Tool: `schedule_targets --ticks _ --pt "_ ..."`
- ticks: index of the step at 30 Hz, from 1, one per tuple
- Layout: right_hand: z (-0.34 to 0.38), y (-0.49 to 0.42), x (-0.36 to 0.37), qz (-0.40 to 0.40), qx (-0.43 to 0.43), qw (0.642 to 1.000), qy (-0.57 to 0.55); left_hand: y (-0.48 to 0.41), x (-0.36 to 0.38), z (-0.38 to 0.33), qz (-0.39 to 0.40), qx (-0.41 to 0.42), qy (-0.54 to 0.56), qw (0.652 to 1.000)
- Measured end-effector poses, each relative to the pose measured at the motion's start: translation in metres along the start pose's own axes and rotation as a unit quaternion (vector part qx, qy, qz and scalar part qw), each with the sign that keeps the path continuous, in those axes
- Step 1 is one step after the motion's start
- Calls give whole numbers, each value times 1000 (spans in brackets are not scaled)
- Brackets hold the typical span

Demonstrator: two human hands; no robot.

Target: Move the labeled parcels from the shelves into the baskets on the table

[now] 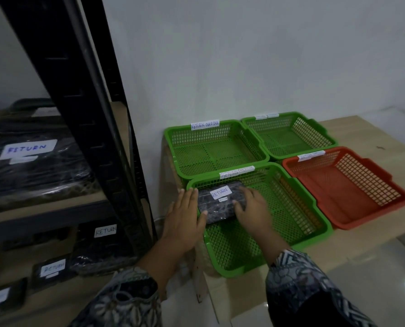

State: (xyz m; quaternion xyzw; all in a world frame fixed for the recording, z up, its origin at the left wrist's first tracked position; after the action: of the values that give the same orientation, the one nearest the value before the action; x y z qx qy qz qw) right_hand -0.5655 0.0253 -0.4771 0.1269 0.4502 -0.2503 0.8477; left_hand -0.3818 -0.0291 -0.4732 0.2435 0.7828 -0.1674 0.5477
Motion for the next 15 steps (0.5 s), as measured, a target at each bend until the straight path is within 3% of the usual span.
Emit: schedule_targets --ticks 15 --pt "123 121 -55 -43 -191 978 70 112 -98 -41 -120 125 -82 981"
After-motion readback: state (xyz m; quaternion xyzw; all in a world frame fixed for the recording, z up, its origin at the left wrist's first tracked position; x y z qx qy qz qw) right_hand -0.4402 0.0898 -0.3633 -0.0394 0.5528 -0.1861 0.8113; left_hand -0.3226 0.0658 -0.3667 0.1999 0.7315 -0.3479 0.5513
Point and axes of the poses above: each hand's wrist, its own y-axis away from the middle knuckle, its own x-axis out of the palm, z = x × y, the point moved 9 cm from there along -y, towards the middle knuckle, and after that the axes turned 5 degrees about -y, right-handed, at the moved point
